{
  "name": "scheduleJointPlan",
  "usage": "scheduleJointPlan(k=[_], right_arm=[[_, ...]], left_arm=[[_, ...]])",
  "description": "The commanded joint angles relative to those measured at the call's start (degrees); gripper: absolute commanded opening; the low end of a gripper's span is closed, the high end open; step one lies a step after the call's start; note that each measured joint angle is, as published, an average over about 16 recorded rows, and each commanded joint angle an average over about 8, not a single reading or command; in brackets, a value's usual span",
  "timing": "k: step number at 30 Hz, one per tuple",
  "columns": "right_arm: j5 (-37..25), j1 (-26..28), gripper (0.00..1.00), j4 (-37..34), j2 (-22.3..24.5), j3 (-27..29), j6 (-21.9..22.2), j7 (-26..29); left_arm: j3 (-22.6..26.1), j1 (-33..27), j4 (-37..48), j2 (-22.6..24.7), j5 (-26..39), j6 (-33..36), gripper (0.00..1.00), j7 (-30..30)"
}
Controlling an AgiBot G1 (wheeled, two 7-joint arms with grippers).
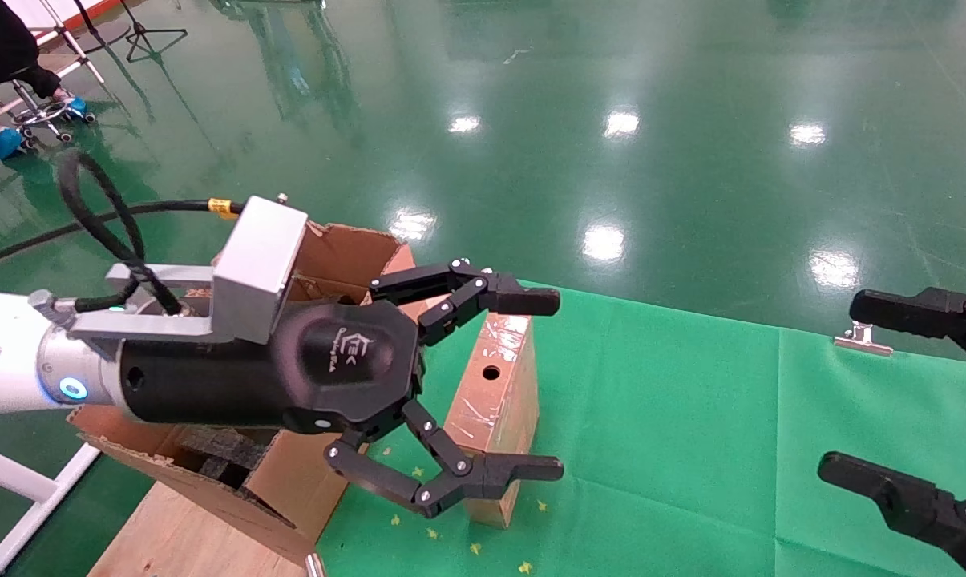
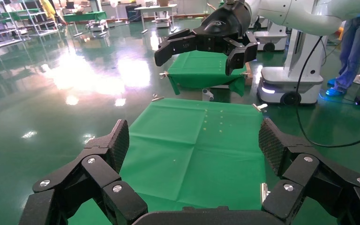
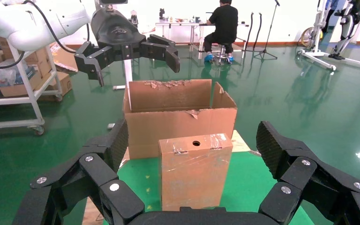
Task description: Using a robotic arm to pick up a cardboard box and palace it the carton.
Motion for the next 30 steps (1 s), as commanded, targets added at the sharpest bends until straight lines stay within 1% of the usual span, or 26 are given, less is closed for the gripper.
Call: scheduleJointPlan(k=[1, 12, 13, 14, 16, 21, 22, 23, 24, 30], right_arm=[[0.00, 0.00, 1.00, 0.00, 0.00, 0.00, 0.00, 0.00], [0.00, 0.00, 1.00, 0.00, 0.00, 0.00, 0.00, 0.00], [0.00, 0.00, 0.99, 0.00, 0.00, 0.00, 0.00, 0.00], [0.00, 0.00, 0.95, 0.00, 0.00, 0.00, 0.00, 0.00], [0.00, 0.00, 0.80, 0.00, 0.00, 0.00, 0.00, 0.00], [0.00, 0.00, 0.19, 0.00, 0.00, 0.00, 0.00, 0.00], [0.00, 0.00, 0.11, 0.00, 0.00, 0.00, 0.00, 0.00], [0.00, 0.00, 0.05, 0.00, 0.00, 0.00, 0.00, 0.00], [0.00, 0.00, 0.00, 0.00, 0.00, 0.00, 0.00, 0.00], [0.00, 0.00, 0.00, 0.00, 0.00, 0.00, 0.00, 0.00]], left_arm=[[0.00, 0.00, 0.00, 0.00, 0.00, 0.00, 1.00, 0.00], [-0.01, 0.02, -0.03, 0.00, -0.03, 0.01, 1.00, 0.00], [-0.01, 0.02, -0.02, 0.00, -0.03, 0.00, 1.00, -0.01], [0.00, 0.04, 0.01, -0.02, -0.01, -0.02, 1.00, -0.03], [0.07, 0.09, 0.13, -0.13, 0.10, -0.14, 1.00, -0.29], [0.93, -0.56, -0.17, -1.28, 2.27, -0.70, 1.00, -2.15], [1.32, -0.98, -0.41, -1.61, 3.23, -0.82, 1.00, -2.80], [1.78, -1.55, -0.72, -1.92, 4.36, -0.92, 1.00, -3.52], [2.29, -2.26, -1.05, -2.17, 5.62, -0.98, 1.00, -4.27], [6.48, -8.85, -2.18, -1.93, 15.34, -0.72, 1.00, -9.41]])
